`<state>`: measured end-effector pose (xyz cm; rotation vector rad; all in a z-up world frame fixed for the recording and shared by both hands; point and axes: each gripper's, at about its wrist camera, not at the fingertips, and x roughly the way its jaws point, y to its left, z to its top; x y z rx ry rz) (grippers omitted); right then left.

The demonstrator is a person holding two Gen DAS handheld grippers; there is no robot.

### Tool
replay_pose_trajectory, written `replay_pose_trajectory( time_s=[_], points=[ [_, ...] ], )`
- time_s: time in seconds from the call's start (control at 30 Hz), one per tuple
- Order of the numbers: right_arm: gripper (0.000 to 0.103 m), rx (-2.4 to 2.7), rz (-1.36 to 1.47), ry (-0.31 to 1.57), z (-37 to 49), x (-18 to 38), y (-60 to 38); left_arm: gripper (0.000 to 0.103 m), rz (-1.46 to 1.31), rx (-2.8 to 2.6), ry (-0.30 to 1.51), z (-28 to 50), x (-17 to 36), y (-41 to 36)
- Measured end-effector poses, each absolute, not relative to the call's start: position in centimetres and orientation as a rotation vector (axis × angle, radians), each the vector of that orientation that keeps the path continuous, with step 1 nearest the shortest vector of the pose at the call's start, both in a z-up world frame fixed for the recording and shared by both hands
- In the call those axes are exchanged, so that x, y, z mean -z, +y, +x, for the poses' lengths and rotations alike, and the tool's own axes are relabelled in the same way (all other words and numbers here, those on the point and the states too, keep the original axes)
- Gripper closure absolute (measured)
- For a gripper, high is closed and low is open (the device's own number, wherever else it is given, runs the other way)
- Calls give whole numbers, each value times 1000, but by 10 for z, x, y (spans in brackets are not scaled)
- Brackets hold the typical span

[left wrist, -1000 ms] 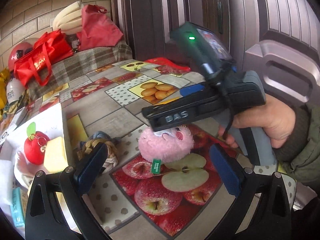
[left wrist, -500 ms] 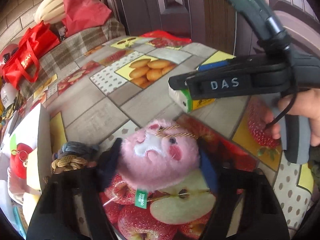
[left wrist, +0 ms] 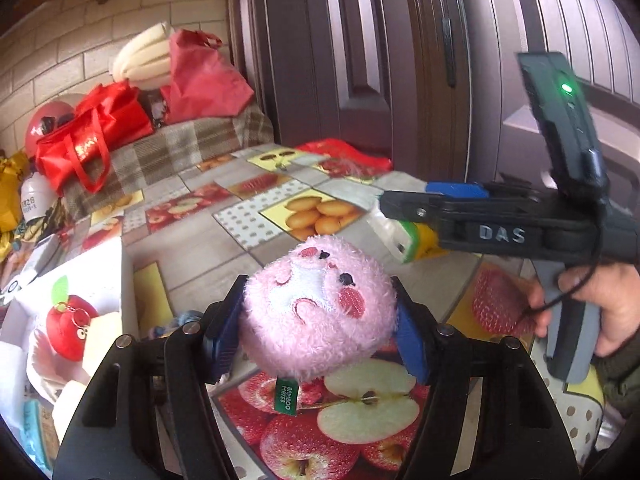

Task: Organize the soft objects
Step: 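Grasp the pink plush ball with the left tool while the right tool grasps the yellow tissue pack, then carry the plush ball with the left tool while the right tool carries the tissue pack over the box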

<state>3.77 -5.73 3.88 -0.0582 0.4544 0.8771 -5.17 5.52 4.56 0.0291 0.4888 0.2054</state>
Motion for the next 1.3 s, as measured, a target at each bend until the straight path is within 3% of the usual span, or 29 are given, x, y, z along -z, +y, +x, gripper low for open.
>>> replay_pose_trajectory(
  time_s=[0.33,1.3],
  points=[
    [35,-901,76,322,-1,-53,-68,37,-35,-254,362,-89,-59,70],
    [35,-1045,-136,161,-93,-53,-12,36,-93,-504,294,-199,-58,149]
  ],
)
